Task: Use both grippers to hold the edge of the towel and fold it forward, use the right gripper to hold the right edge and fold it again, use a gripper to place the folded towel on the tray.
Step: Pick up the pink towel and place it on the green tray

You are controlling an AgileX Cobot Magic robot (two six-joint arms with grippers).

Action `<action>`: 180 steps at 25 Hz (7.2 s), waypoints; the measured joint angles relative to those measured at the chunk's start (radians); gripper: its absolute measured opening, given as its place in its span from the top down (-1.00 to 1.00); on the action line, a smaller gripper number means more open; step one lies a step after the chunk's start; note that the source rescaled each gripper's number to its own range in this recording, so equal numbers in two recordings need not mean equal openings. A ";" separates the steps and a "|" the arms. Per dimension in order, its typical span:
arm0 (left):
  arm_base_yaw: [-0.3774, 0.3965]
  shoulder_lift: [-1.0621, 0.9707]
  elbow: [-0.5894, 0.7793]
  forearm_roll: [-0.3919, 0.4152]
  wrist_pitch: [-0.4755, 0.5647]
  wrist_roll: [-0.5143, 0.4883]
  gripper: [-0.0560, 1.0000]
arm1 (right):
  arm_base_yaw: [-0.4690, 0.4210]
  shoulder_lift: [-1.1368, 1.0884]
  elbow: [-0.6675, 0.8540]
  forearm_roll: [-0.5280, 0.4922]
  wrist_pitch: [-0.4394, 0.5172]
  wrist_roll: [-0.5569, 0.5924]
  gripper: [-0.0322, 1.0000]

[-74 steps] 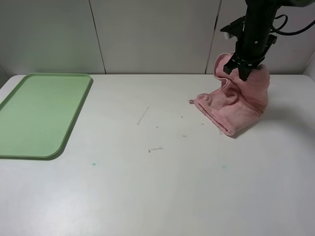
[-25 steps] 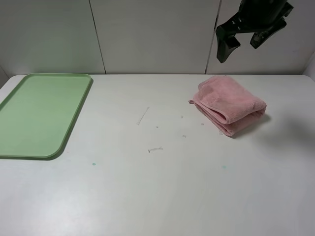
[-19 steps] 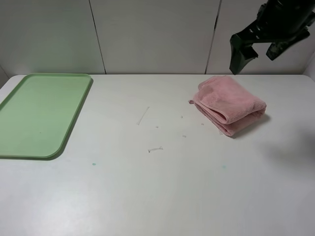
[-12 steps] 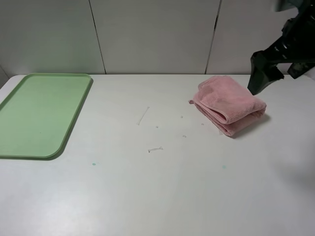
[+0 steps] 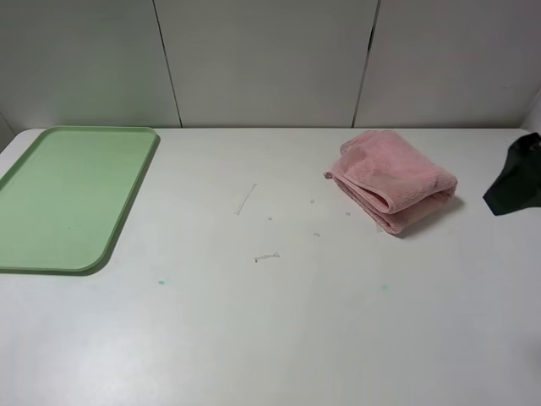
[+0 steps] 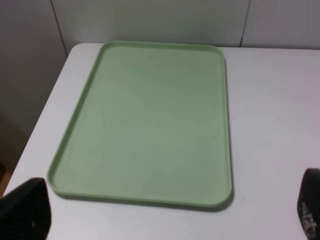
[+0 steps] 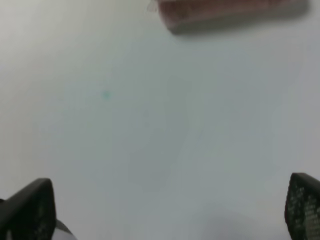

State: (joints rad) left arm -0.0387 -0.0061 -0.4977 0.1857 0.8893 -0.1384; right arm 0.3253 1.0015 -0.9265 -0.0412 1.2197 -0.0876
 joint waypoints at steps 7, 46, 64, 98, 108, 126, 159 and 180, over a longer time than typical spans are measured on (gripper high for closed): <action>0.000 0.000 0.000 0.000 0.000 0.000 -0.97 | 0.000 -0.302 0.169 0.000 -0.103 0.017 -1.00; 0.000 0.000 0.000 0.000 0.000 0.000 -0.97 | -0.318 -1.006 0.423 0.000 -0.196 0.024 -1.00; 0.000 0.000 0.000 0.000 0.000 0.000 -0.97 | -0.318 -1.006 0.423 0.004 -0.196 0.032 -1.00; 0.000 0.446 -0.160 -0.120 -0.009 0.177 -0.95 | -0.318 -1.006 0.423 0.005 -0.196 0.032 -1.00; -0.001 0.942 -0.375 -0.155 -0.037 0.193 -0.95 | -0.318 -1.006 0.423 0.005 -0.196 0.033 -1.00; -0.281 1.490 -0.665 -0.304 -0.164 0.217 -0.93 | -0.318 -1.006 0.423 0.005 -0.196 0.034 -1.00; -0.763 2.304 -1.377 -0.285 -0.248 -0.130 -1.00 | -0.318 -1.006 0.423 0.005 -0.196 0.034 -1.00; -0.763 2.540 -1.568 -0.281 -0.424 -0.321 -1.00 | -0.318 -1.006 0.423 0.000 -0.196 0.034 -1.00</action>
State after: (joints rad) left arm -0.8014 2.5339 -2.0661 -0.0952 0.4648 -0.4593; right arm 0.0073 -0.0047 -0.5030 -0.0411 1.0235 -0.0532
